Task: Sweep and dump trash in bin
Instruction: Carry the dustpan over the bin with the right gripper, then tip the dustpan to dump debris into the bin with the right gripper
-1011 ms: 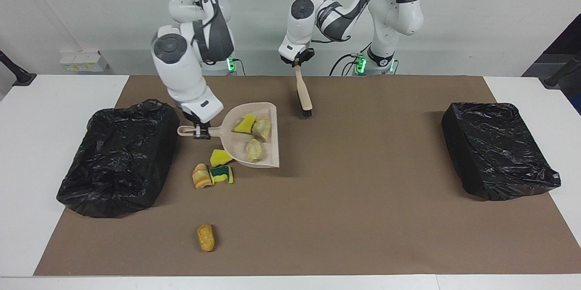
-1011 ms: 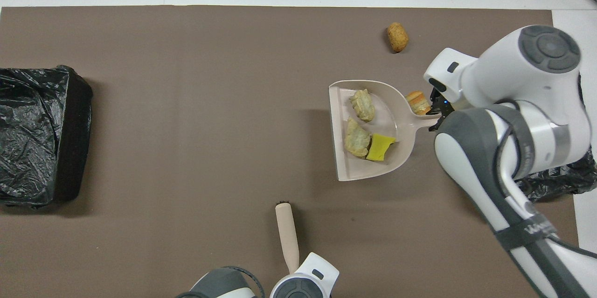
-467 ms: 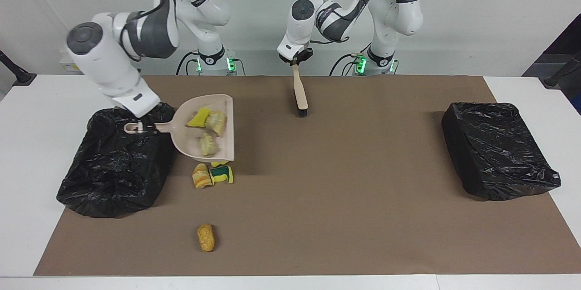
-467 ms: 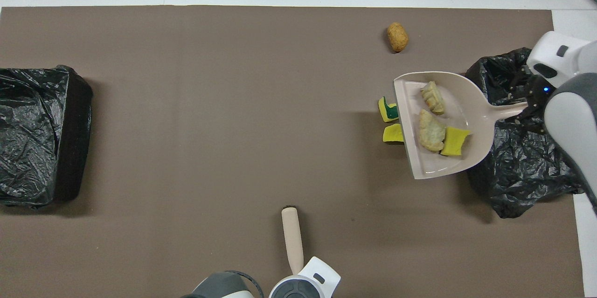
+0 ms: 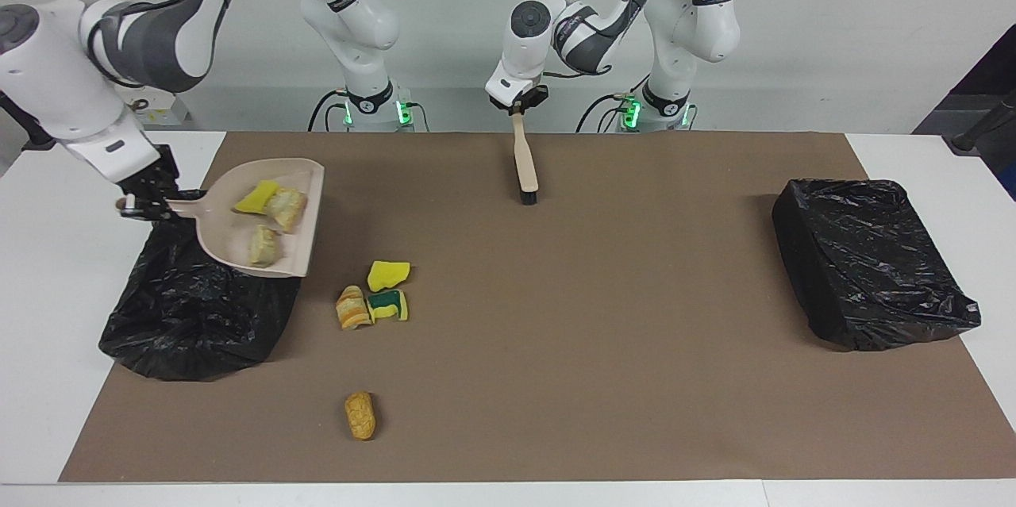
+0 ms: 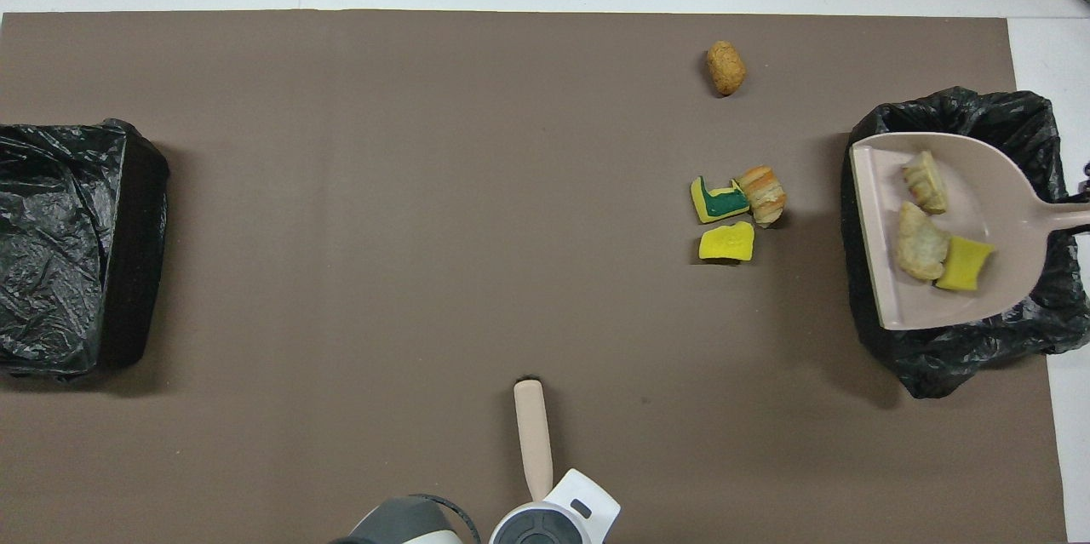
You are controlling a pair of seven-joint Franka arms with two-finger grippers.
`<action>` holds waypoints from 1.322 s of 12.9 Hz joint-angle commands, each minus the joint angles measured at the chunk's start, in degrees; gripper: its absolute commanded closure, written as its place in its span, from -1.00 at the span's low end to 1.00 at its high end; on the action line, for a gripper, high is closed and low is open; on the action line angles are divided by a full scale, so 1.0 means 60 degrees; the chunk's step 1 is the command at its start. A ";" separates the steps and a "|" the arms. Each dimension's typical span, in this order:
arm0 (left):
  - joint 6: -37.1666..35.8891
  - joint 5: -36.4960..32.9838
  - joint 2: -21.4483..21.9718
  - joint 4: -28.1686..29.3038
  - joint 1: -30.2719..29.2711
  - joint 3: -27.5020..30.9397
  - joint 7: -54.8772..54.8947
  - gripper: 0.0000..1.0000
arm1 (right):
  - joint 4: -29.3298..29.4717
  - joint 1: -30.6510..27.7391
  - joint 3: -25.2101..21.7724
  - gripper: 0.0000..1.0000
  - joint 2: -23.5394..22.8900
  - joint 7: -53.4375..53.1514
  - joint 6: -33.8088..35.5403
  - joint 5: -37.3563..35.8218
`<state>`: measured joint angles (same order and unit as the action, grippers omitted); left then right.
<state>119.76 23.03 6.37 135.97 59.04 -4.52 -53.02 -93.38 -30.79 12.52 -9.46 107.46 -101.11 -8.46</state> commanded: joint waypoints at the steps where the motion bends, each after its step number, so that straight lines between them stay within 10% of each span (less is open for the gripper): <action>1: 0.0035 0.0176 0.0140 0.0102 0.0077 0.0153 0.0165 -0.11 | 0.0139 -0.0244 -0.0457 1.00 0.0082 0.0224 -0.0648 -0.1149; 3: -0.0082 -0.0028 0.0052 -0.0306 -0.0069 0.0211 0.0471 -0.81 | -0.0037 -0.0244 -0.0695 1.00 0.0171 0.0050 -0.1571 -0.2317; 5: -0.0563 -0.1165 0.0023 -0.1051 -0.0798 0.0212 0.0706 -0.99 | -0.0182 -0.0230 -0.0651 1.00 0.0200 -0.0636 -0.1956 -0.4091; 9: -0.1121 -0.3510 -0.0109 -0.2780 -0.2291 0.0241 0.2035 -1.00 | -0.1278 0.0164 -0.0622 1.00 0.0857 -0.1619 -0.1942 -0.6452; 17: -0.3549 -0.4541 -0.0007 -0.6470 -0.6319 0.0270 0.6544 -1.00 | -0.1736 0.0705 -0.0578 1.00 0.1679 -0.1943 -0.1678 -0.9252</action>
<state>103.22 -3.24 6.62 102.35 25.89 -2.16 -19.10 -102.61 -27.58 8.62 -1.42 95.97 -111.52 -61.07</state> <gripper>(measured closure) 0.000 0.683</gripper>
